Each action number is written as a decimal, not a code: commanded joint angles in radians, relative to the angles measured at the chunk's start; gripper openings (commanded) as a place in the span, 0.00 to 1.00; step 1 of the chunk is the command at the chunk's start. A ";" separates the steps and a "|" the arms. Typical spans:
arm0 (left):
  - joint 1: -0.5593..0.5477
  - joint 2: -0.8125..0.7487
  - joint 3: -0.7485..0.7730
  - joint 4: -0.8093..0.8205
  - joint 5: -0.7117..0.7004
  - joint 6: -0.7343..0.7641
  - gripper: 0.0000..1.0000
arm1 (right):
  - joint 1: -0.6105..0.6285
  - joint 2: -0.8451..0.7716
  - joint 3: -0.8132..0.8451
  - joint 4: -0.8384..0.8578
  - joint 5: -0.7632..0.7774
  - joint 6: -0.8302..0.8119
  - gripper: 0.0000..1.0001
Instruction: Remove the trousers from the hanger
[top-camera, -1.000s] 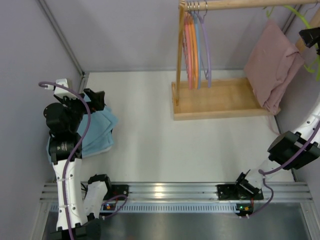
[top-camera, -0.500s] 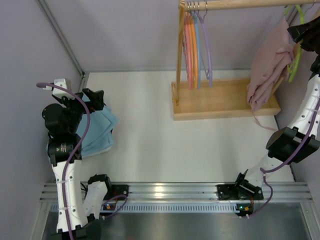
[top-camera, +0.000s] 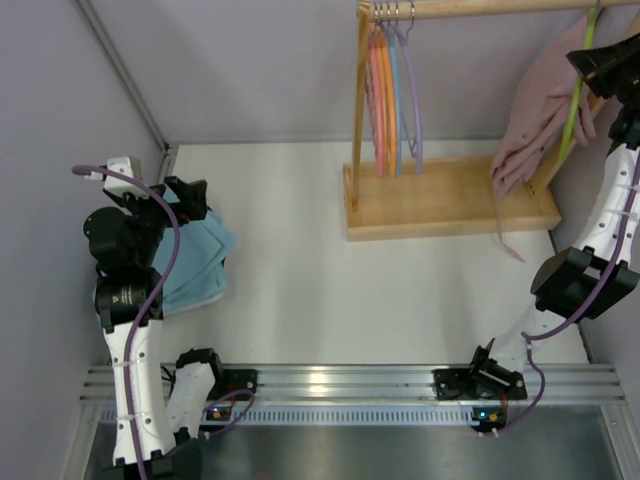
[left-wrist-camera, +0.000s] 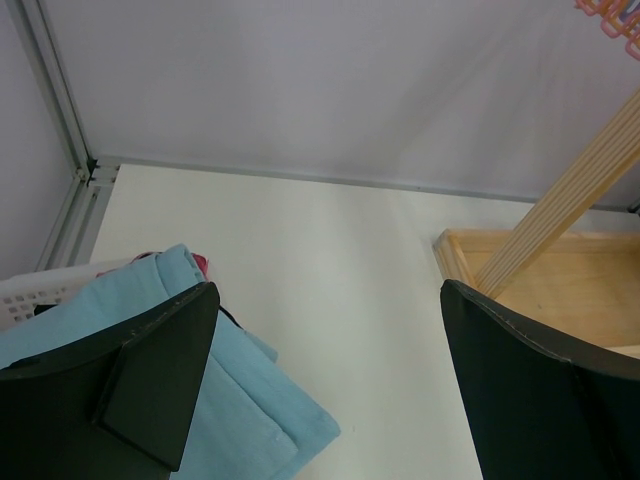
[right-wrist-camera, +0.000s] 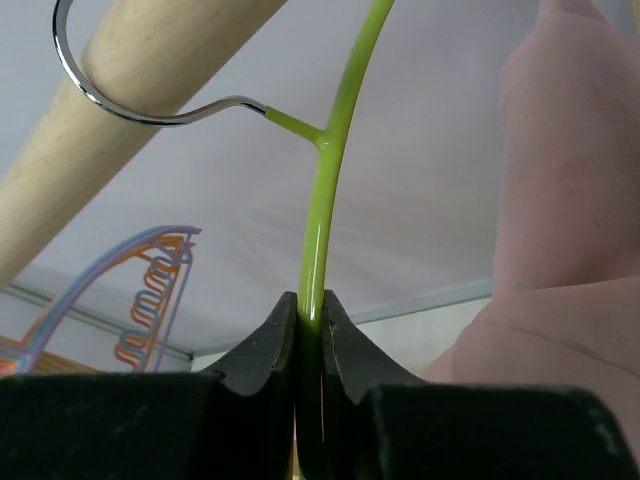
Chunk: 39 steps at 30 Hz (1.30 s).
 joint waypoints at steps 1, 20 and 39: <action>-0.002 -0.005 0.043 0.022 -0.008 0.006 0.99 | 0.008 -0.040 0.027 0.192 -0.051 0.152 0.04; -0.003 0.015 0.063 0.024 -0.023 -0.019 0.99 | 0.019 -0.157 -0.023 0.486 -0.083 0.485 0.00; -0.003 -0.014 0.004 0.055 0.084 0.121 0.99 | 0.017 -0.476 -0.508 0.567 -0.146 0.574 0.00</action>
